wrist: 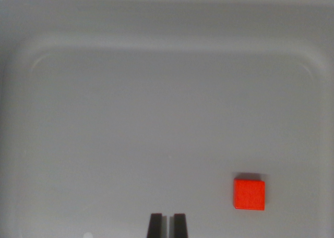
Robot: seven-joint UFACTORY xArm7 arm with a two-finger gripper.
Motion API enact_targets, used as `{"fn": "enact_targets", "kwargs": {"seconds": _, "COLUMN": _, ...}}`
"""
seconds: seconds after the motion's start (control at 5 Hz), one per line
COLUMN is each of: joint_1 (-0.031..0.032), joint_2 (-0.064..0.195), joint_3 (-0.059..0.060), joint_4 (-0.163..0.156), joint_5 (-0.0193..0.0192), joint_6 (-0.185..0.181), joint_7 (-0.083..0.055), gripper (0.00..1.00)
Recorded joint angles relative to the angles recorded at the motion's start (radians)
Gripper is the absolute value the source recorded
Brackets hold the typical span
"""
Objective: Reach red block
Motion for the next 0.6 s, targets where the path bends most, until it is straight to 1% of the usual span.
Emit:
{"fn": "enact_targets", "kwargs": {"seconds": 0.4, "joint_1": -0.0001, "joint_2": 0.000, "joint_3": 0.000, "joint_4": -0.001, "joint_5": 0.0000, "joint_6": -0.001, "joint_7": 0.000, "gripper": 0.00}}
{"fn": "enact_targets", "kwargs": {"seconds": 0.6, "joint_1": -0.0010, "joint_2": 0.002, "joint_3": -0.001, "joint_4": -0.006, "joint_5": 0.0002, "joint_6": -0.008, "joint_7": -0.001, "gripper": 0.00}}
